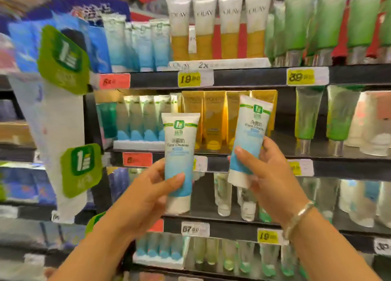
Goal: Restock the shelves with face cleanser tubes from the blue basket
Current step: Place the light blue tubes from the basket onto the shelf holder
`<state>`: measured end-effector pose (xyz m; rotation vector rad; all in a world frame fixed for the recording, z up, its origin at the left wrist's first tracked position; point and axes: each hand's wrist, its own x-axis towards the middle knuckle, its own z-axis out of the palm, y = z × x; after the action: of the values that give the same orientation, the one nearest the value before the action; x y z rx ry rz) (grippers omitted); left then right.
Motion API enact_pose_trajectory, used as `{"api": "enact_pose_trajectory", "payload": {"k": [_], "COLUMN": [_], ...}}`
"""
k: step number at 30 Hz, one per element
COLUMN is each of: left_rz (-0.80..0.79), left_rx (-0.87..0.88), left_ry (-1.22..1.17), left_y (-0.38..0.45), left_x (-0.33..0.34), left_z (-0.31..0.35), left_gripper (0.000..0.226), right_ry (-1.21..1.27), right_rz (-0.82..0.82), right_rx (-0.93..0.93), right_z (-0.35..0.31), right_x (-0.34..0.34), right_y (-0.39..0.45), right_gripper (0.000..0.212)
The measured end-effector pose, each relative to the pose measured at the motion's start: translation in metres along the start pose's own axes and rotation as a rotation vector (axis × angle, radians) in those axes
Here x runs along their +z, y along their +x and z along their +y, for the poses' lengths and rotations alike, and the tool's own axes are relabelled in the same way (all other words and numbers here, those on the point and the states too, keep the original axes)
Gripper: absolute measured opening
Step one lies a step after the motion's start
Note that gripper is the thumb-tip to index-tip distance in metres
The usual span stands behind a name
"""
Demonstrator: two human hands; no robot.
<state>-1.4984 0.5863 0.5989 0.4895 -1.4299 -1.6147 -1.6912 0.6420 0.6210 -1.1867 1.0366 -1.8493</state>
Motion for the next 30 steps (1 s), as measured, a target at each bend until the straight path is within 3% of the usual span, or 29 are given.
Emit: {"api": "enact_pose_trajectory", "payload": {"k": [7, 14, 19, 30], "left_rz": [0.008, 0.275, 0.401, 0.466], "left_rx": [0.167, 0.435, 0.471, 0.470], "left_ry": [0.070, 0.144, 0.308, 0.544], "left_y": [0.052, 0.106, 0.150, 0.220], "left_x": [-0.045, -0.055, -0.065, -0.106], "left_z": [0.065, 0.124, 0.172, 0.227], "left_gripper": [0.031, 0.038, 0.057, 0.037], "right_ry": [0.020, 0.003, 0.077, -0.027], "right_rz": [-0.173, -0.349, -0.404, -0.205], "right_rx": [-0.061, -0.124, -0.199, -0.422], "right_z": [-0.026, -0.049, -0.065, -0.077], "right_x": [0.055, 0.092, 0.118, 0.219], "right_y": [0.059, 0.138, 0.180, 0.246], "right_gripper": [0.047, 0.037, 0.035, 0.037]}}
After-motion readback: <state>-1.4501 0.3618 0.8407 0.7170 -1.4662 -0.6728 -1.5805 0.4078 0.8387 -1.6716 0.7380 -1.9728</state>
